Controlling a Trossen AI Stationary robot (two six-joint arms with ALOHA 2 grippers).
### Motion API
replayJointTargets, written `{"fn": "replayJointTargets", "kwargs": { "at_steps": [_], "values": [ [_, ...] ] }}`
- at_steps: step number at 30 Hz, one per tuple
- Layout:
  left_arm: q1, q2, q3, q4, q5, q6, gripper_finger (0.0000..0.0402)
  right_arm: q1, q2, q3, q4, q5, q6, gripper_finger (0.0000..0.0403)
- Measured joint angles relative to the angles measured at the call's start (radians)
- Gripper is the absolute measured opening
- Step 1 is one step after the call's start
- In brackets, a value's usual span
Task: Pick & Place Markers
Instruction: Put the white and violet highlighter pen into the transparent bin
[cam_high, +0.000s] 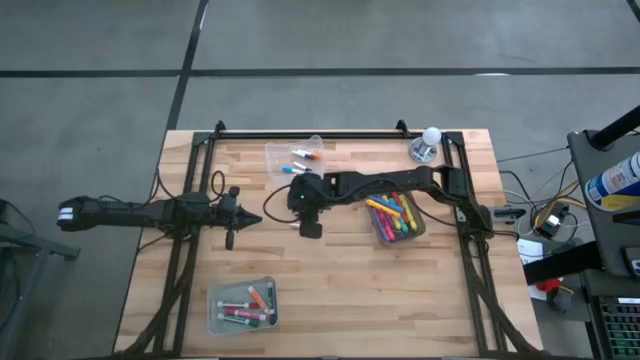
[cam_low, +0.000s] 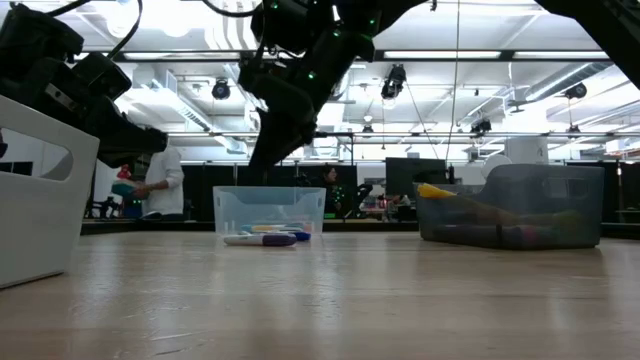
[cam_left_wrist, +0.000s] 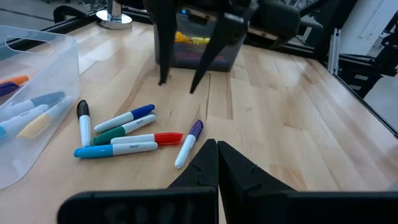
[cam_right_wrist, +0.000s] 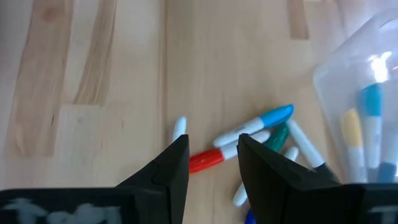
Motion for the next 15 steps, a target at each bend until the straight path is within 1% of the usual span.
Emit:
{"fn": "replayJointTargets", "kwargs": {
  "at_steps": [6,10,15],
  "values": [
    [0.000,0.000,0.000,0.000,0.000,0.000,0.0000,0.007,0.003,-0.035,-0.012,0.000,0.012,0.0134],
    [0.000,0.000,0.000,0.000,0.000,0.000,0.0000,0.019,0.005,-0.070,-0.004,0.003,0.020,0.0130],
    [0.000,0.000,0.000,0.000,0.000,0.000,0.0000,0.031,0.005,-0.138,0.046,0.000,0.024,0.0124]
  ]
}}
